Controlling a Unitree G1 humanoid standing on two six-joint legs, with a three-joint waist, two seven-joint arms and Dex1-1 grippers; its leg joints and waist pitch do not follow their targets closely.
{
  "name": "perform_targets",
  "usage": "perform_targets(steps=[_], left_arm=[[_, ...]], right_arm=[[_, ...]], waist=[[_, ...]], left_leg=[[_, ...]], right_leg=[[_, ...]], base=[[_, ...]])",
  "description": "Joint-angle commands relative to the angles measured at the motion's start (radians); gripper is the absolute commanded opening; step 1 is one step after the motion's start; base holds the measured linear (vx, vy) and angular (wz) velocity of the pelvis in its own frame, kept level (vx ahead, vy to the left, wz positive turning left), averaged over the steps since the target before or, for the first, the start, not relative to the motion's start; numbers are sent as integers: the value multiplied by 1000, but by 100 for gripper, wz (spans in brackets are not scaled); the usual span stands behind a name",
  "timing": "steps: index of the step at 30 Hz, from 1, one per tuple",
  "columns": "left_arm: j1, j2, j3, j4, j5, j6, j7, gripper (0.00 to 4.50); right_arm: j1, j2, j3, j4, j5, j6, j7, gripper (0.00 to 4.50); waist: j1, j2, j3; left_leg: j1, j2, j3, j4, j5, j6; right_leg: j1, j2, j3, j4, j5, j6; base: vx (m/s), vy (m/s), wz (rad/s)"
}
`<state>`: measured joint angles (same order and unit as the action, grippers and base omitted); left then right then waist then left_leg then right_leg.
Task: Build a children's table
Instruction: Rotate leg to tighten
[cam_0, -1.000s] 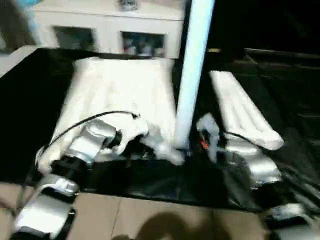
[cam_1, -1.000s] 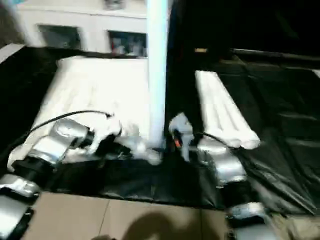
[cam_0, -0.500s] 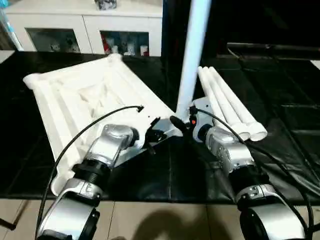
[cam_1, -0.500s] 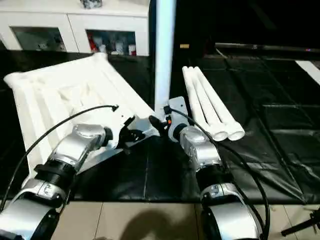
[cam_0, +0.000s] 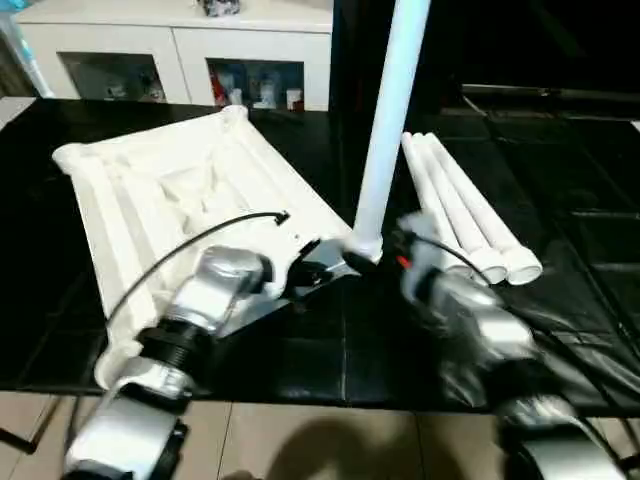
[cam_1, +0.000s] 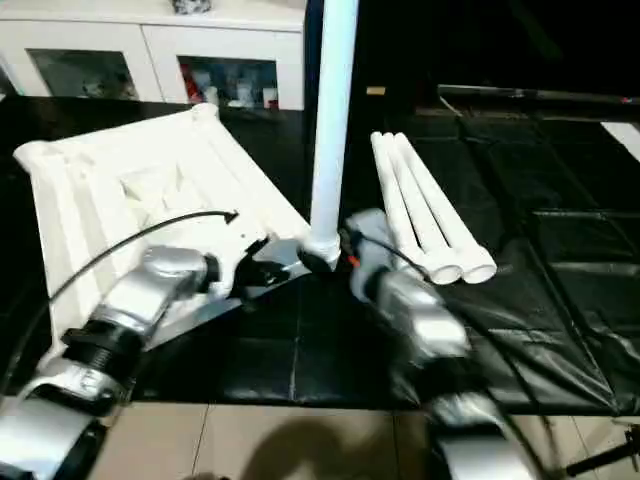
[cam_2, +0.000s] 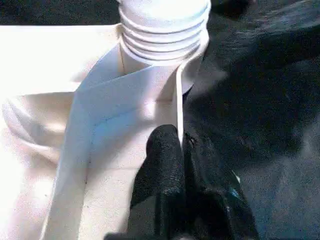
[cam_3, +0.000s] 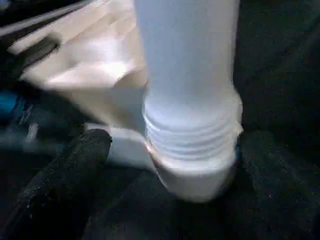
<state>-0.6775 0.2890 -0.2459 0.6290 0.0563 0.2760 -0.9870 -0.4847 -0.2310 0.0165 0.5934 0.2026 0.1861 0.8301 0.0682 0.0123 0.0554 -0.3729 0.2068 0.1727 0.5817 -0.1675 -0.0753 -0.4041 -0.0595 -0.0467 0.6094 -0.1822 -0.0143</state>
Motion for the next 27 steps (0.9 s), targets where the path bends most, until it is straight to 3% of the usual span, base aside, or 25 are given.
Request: perform_targets(steps=[1, 9, 10, 11, 13, 14, 19, 20, 27], left_arm=[[-24, 18, -37, 1, 1, -63, -105, 0], [-44, 70, -106, 40, 6, -149, -297, 0], [-55, 87, -133, 70, 18, -194, -361, 0], [-57, 90, -138, 76, 23, -204, -370, 0], [-65, 98, -152, 95, 37, -232, -398, 0], [-68, 100, -157, 103, 42, -243, -408, 0], [-75, 109, -174, 116, 46, -275, -451, 0], [-76, 110, -177, 117, 44, -279, -459, 0], [-81, 113, -185, 133, 50, -321, -500, 0]], right_arm=[[6, -41, 28, -50, -2, -10, 98, 446], [-10, -121, 97, -76, -24, -43, 258, 446], [-17, -147, 141, -92, -28, -47, 349, 446], [-18, -152, 151, -94, -30, -49, 367, 446], [-25, -163, 183, -93, -47, -72, 414, 446], [-30, -164, 192, -85, -54, -81, 425, 446], [-52, -157, 213, -56, -70, -102, 445, 446], [-55, -155, 214, -55, -68, -100, 448, 419], [-78, -139, 225, -30, -57, -96, 479, 376]], waist=[[7, 9, -69], [35, 12, -69], [37, 3, -69], [43, 6, -70], [43, 6, -68], [42, 1, -68], [44, 3, -69], [45, 2, -70], [44, 2, -70]], left_leg=[[12, 16, -3, -61, -226, 34], [19, 23, 1, -61, -234, 28], [17, 23, 2, -61, -231, 28], [18, 23, 1, -60, -231, 32], [17, 25, 0, -61, -236, 32], [16, 25, 0, -62, -238, 29], [16, 25, -1, -62, -229, 23], [17, 25, 0, -61, -225, 25], [17, 26, 0, -61, -223, 28]], right_leg=[[58, -66, 35, -76, -147, -231], [51, -67, 36, -71, -137, -247], [53, -67, 36, -70, -135, -246], [54, -68, 36, -69, -137, -242], [52, -69, 36, -69, -146, -239], [53, -71, 36, -69, -158, -238], [52, -74, 37, -69, -177, -237], [52, -73, 37, -68, -168, -239], [51, -73, 36, -66, -154, -249]], base=[[0, 0, 0], [0, 0, 0], [0, 0, 0], [0, 0, 0], [0, 0, 0], [0, 0, 0], [0, 0, 0], [0, 0, 0], [0, 0, 0]])
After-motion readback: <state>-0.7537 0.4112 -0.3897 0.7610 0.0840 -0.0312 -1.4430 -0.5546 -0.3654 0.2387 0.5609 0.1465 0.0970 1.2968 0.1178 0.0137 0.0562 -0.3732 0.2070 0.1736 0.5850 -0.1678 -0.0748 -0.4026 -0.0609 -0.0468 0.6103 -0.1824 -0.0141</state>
